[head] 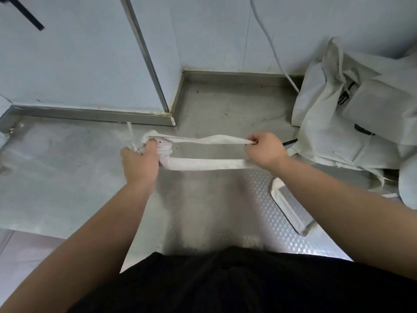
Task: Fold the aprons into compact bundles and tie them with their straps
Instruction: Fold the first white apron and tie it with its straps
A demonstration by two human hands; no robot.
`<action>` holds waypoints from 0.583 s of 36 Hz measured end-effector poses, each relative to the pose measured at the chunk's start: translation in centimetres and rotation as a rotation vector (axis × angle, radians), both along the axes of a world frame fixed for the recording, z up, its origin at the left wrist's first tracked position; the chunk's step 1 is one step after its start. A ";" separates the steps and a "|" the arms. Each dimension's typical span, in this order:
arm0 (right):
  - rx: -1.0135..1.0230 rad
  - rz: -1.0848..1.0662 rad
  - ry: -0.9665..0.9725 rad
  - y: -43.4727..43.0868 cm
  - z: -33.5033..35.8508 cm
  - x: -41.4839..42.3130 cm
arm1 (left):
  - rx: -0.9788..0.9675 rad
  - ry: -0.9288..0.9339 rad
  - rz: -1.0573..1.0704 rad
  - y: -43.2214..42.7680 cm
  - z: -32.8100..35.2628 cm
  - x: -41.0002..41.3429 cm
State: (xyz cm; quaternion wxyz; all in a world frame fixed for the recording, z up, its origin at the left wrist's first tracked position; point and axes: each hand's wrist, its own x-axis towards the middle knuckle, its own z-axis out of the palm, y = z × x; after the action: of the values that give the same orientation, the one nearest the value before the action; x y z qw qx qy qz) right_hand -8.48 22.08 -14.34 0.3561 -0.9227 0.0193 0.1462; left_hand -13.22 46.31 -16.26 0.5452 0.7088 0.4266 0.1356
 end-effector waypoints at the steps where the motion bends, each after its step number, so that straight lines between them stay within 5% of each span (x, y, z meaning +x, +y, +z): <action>1: 0.072 -0.101 0.006 -0.6 0.1 0.2 | 0.030 0.031 0.027 0.4 -0.2 -0.3; 5: 0.260 -0.300 0.086 -1.4 -0.1 0.4 | 0.199 0.173 -0.011 0.8 -1.1 -1.7; 10: 0.692 -0.487 0.239 -1.4 0.3 0.2 | 0.171 0.263 0.014 -0.7 -2.1 -2.7; 13: 0.519 -0.394 0.162 -1.6 0.9 0.7 | 0.118 0.315 0.072 -1.3 -2.5 -3.5; 17: -0.062 -0.134 0.011 -2.5 1.9 1.2 | 0.049 0.335 0.163 -1.8 -2.0 -4.3; 19: -0.085 -0.080 0.031 -2.1 2.4 1.2 | 0.014 0.325 0.219 -1.6 -1.8 -4.4; 21: 0.158 -0.044 0.170 -1.2 2.9 0.8 | -0.012 0.295 0.272 -1.5 -1.6 -4.9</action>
State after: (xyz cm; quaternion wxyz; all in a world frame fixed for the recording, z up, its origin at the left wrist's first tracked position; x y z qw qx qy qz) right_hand -7.71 20.91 -11.45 0.4278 -0.8754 0.0583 0.2172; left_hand -18.09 44.83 -17.82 0.4575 0.6536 0.5945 0.1003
